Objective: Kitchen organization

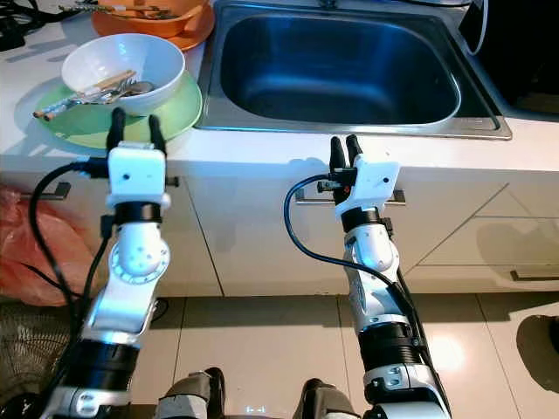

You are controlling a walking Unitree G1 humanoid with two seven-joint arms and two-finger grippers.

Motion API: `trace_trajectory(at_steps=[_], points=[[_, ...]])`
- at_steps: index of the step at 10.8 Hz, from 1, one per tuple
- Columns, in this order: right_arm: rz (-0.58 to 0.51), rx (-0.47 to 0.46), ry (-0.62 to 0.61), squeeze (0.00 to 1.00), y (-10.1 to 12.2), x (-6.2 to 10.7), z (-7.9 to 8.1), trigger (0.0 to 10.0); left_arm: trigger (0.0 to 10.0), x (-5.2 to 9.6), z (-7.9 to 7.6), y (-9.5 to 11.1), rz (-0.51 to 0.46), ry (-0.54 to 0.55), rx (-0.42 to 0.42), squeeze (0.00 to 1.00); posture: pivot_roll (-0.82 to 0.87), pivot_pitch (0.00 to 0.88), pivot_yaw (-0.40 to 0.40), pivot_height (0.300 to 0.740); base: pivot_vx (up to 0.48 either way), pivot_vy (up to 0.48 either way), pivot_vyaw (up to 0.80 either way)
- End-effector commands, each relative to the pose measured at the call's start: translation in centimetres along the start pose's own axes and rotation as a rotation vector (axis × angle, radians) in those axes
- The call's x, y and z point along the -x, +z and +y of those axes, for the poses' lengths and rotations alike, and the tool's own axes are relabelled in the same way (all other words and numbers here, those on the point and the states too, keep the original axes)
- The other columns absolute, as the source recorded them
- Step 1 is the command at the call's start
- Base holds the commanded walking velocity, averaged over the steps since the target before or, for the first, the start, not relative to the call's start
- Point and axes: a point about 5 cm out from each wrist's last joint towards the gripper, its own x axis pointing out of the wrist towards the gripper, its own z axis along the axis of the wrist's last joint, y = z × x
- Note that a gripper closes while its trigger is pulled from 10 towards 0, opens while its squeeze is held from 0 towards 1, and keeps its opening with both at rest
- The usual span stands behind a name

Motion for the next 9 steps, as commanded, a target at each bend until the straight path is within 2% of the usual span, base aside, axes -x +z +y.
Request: trace_trajectory(at_steps=[1, 5, 9], points=[[-0.015, -0.006, -0.002, 0.00, 0.2, -0.2, -0.1, 10.0, 10.0, 0.2, 0.4, 0.1, -0.003, 0.017, -0.020, 0.00, 0.14, 0.169, -0.047, 0.740, 0.000, 0.000, 0.00], [-0.014, -0.010, 0.003, 0.00, 0.1, -0.2, 0.0, 10.0, 10.0, 0.3, 1.5, 0.4, -0.021, 0.032, -0.057, 0.00, 0.14, 0.170, -0.049, 0.740, 0.000, 0.000, 0.00], [-0.015, -0.012, 0.006, 0.00, 0.1, -0.2, 0.0, 10.0, 10.0, 0.1, 1.6, 1.0, -0.049, 0.029, -0.066, 0.00, 0.14, 0.169, -0.050, 0.740, 0.000, 0.000, 0.00]])
